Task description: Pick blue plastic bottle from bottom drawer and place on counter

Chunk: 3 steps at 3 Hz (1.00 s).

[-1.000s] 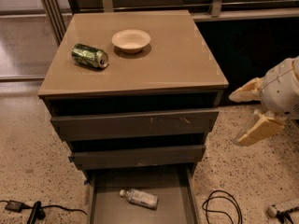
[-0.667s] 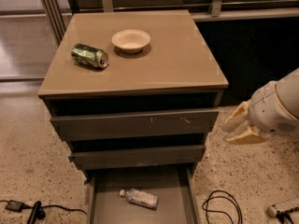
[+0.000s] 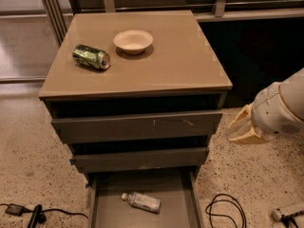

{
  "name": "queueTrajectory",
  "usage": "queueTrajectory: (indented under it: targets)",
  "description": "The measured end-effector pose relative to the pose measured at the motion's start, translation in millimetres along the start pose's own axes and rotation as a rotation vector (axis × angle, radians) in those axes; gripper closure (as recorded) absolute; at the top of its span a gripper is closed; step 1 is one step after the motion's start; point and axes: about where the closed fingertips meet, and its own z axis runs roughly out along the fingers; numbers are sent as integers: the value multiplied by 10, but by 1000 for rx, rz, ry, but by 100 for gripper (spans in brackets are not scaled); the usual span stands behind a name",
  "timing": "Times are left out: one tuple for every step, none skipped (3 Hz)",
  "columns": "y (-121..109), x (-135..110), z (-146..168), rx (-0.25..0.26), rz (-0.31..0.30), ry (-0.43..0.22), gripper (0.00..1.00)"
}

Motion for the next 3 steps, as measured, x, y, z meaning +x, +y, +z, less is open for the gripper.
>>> queueTrajectory:
  targets:
    - [52, 4, 207, 2, 30, -23, 100]
    - [80, 222, 686, 20, 101, -69, 100]
    - [-56, 493, 1075, 79, 140, -108, 100]
